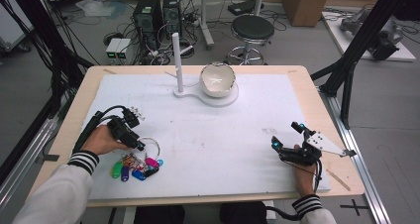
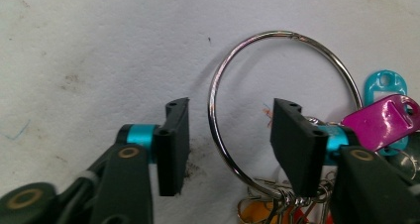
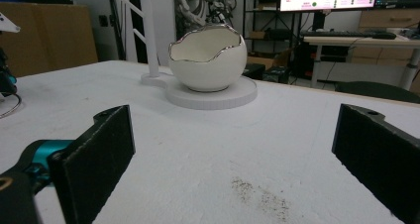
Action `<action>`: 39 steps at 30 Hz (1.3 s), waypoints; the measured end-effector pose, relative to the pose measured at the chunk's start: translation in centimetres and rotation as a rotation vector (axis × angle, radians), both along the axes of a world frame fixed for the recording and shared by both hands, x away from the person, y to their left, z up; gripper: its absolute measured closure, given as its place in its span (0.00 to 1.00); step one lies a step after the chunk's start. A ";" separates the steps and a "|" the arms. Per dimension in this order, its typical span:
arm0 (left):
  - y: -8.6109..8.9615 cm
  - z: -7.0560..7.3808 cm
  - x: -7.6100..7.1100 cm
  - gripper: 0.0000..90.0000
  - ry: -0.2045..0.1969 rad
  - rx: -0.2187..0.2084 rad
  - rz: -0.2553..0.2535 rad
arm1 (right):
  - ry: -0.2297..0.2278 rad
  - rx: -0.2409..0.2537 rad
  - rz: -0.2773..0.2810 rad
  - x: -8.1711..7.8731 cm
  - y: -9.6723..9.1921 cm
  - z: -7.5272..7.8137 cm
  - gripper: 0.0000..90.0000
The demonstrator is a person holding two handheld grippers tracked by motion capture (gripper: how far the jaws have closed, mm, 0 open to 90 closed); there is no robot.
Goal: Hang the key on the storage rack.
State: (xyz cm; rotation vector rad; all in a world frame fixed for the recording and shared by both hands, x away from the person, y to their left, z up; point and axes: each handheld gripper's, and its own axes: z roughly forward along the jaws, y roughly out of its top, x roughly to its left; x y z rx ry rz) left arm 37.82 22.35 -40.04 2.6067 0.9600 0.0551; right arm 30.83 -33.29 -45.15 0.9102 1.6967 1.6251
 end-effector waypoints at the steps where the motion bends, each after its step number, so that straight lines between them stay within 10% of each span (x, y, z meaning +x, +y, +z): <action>1: 0.0 0.0 0.0 0.58 0.004 -0.005 0.002 | 0.000 0.000 0.000 0.0 0.0 0.0 0.03; 14: 0.4 0.6 -0.3 0.94 -0.012 -0.022 0.001 | 0.001 0.003 0.002 0.0 0.0 0.0 0.03; 24: 0.1 1.5 -0.6 0.95 -0.047 -0.024 -0.047 | 0.001 0.002 0.004 0.0 0.0 0.0 0.03; 39: 0.7 4.7 -0.7 0.96 -0.210 -0.116 -0.005 | -0.002 -0.001 0.004 0.0 0.1 0.0 0.03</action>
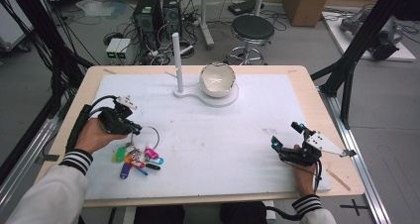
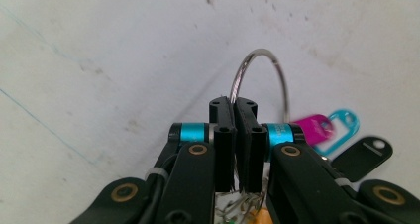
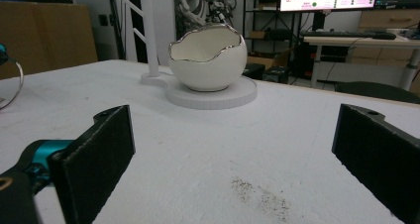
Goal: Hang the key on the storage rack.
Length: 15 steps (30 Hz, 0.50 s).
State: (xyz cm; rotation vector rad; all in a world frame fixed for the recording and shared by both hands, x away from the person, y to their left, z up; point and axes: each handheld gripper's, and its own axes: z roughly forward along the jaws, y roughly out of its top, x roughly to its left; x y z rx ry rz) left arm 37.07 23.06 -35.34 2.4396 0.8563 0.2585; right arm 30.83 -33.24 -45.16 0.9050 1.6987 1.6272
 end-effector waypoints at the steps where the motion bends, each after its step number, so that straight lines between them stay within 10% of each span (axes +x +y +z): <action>1: -0.1 0.4 0.0 0.97 -0.015 -0.004 -0.008 | 0.001 0.000 -0.002 0.0 0.0 0.0 0.03; 15: -1.7 3.9 1.8 0.97 -0.108 -0.112 -0.036 | 0.003 -0.002 -0.002 0.0 0.0 0.0 0.03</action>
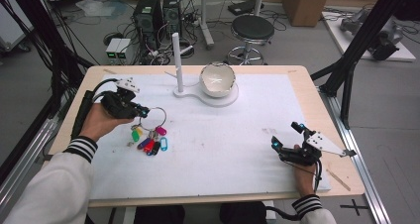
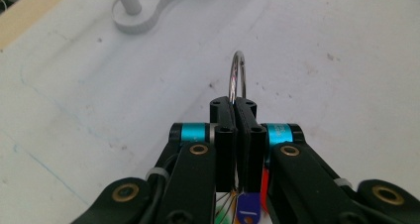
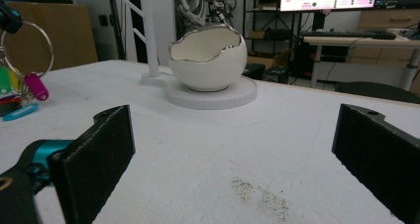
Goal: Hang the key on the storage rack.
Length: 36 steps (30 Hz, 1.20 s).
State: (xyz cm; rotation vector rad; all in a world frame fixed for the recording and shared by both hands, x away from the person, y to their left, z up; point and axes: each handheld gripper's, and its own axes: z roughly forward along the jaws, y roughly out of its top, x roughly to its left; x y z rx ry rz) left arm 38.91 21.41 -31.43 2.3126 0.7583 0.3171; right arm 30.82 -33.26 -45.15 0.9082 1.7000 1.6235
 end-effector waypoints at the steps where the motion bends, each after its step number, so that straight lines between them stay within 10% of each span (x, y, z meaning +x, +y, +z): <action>1: -0.2 0.3 0.3 0.97 -0.013 -0.009 -0.007 | 0.000 0.001 0.001 0.0 0.0 0.0 0.03; 19: -3.6 4.4 5.1 0.97 -0.150 -0.144 -0.036 | -0.002 0.005 0.000 0.0 0.0 0.0 0.03; 36: -3.8 4.3 7.7 0.97 -0.209 -0.251 0.048 | -0.006 0.001 -0.001 0.0 -0.1 0.0 0.03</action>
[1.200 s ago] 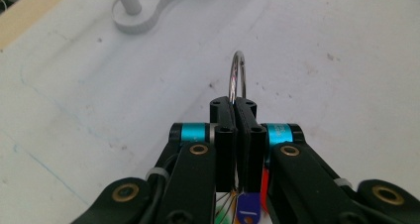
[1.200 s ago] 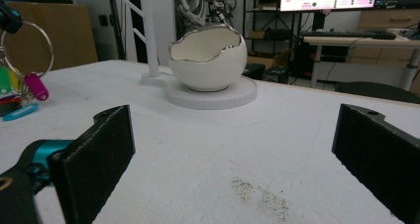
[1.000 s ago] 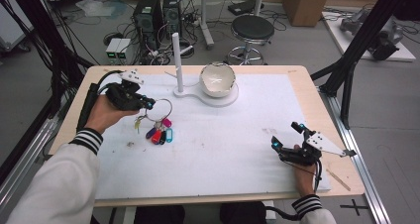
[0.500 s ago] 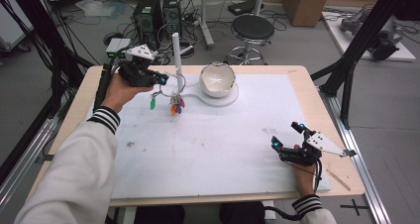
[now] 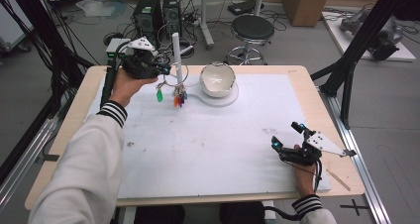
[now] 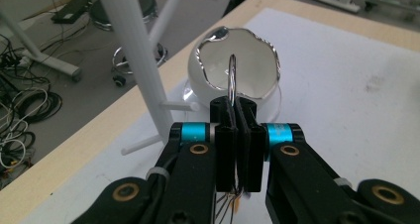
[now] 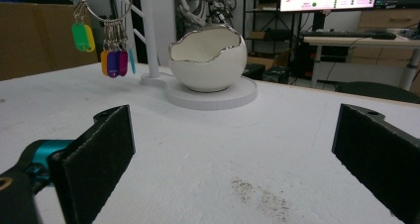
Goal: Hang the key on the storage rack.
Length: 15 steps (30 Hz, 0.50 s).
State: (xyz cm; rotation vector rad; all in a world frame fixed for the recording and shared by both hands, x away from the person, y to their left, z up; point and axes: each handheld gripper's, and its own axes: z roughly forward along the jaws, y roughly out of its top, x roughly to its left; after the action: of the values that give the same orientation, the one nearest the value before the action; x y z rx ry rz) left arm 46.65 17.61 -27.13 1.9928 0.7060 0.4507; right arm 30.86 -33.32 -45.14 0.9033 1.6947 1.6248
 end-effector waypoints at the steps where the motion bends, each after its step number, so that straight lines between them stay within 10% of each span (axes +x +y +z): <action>1: 0.1 -0.1 0.2 0.97 0.003 -0.015 0.012 | 0.007 0.003 0.002 -0.1 0.0 0.0 0.03; 15: 0.8 -1.5 1.8 0.97 0.057 -0.051 0.079 | 0.006 0.007 0.002 -0.1 0.1 0.0 0.03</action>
State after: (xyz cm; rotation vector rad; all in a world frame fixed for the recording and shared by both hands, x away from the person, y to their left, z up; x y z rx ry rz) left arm 48.47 18.44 -28.63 1.9415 0.8265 0.4201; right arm 30.79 -33.26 -45.15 0.9109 1.6960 1.6317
